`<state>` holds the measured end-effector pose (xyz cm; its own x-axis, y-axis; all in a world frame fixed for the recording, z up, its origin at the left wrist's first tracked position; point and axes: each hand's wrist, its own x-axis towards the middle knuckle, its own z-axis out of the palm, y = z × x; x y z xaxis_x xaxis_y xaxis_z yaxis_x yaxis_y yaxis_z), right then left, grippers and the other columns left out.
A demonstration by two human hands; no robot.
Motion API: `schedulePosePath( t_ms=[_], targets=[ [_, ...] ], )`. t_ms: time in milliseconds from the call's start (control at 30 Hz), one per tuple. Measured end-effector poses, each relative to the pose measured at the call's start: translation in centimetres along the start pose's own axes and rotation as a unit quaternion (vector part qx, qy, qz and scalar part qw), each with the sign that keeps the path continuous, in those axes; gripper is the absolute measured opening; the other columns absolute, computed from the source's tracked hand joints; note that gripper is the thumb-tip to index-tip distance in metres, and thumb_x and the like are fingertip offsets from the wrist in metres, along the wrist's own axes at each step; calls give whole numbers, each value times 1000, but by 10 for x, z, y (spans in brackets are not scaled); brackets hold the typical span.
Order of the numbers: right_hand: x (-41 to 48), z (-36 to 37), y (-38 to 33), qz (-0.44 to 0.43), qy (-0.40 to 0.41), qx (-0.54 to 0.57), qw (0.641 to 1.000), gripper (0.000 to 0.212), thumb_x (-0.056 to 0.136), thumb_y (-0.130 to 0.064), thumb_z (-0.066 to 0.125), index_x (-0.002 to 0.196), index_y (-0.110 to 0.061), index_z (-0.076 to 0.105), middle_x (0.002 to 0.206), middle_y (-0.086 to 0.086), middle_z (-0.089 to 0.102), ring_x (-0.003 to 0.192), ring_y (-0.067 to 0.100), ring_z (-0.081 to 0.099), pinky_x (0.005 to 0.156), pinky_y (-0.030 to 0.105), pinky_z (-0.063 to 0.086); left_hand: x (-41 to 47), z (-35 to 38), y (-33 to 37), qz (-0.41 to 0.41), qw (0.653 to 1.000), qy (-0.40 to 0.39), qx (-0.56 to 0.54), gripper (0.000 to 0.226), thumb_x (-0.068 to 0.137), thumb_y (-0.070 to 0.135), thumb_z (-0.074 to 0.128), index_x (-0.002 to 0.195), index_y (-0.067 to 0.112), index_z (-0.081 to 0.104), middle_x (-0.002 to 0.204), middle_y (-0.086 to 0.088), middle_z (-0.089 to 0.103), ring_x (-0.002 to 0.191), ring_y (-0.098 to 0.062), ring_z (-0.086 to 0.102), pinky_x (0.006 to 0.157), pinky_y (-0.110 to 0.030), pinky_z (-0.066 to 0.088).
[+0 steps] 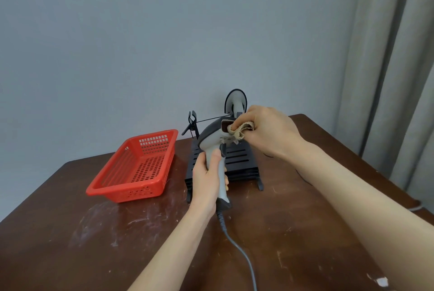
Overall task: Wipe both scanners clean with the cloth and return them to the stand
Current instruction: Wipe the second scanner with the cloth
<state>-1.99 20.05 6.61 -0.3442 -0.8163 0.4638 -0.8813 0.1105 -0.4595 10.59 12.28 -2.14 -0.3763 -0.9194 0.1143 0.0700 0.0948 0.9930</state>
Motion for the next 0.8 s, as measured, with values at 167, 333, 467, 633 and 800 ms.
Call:
schedulePosePath(
  t_ms=[167, 333, 467, 633, 800],
  targets=[
    [-6, -6, 10, 63, 33, -130, 989, 25, 86, -23, 51, 101, -28, 70, 100, 1, 63, 83, 28, 58, 64, 29, 40, -2, -5, 4, 12, 1000, 8, -21, 23, 97, 34, 48, 91, 13, 53, 65, -5, 52, 46, -15, 47, 40, -26, 41],
    [-17, 7, -14, -60, 70, 83, 992, 36, 82, -15, 56, 110, -34, 69, 100, -5, 62, 93, 21, 59, 76, 38, 48, -4, -1, 4, 14, 1000, 5, -26, 23, 99, 33, 45, 94, 12, 52, 65, -6, 50, 47, -16, 47, 40, -27, 40],
    [-16, 13, -10, -43, 25, -40, 998, 38, 90, -21, 51, 121, -42, 60, 111, -7, 56, 98, 22, 56, 68, 32, 41, -6, -1, 2, -17, 998, 23, -53, 48, 98, 37, 47, 129, 1, 44, 59, -3, 52, 46, -14, 48, 40, -27, 41],
    [-17, 13, -15, -46, 24, 22, 998, 37, 89, -20, 52, 116, -43, 62, 107, -7, 56, 97, 22, 56, 73, 36, 47, -7, -1, -1, -6, 999, 18, -46, 39, 98, 38, 47, 120, 6, 48, 61, -4, 49, 48, -16, 48, 42, -27, 41],
    [-12, 11, -6, -6, -8, -55, 998, 40, 92, -24, 46, 122, -48, 56, 102, -9, 50, 100, 23, 56, 69, 30, 39, -5, -5, -5, -26, 998, 33, -46, 58, 96, 39, 49, 136, 0, 37, 54, 2, 54, 46, -13, 50, 41, -26, 41]
  ],
)
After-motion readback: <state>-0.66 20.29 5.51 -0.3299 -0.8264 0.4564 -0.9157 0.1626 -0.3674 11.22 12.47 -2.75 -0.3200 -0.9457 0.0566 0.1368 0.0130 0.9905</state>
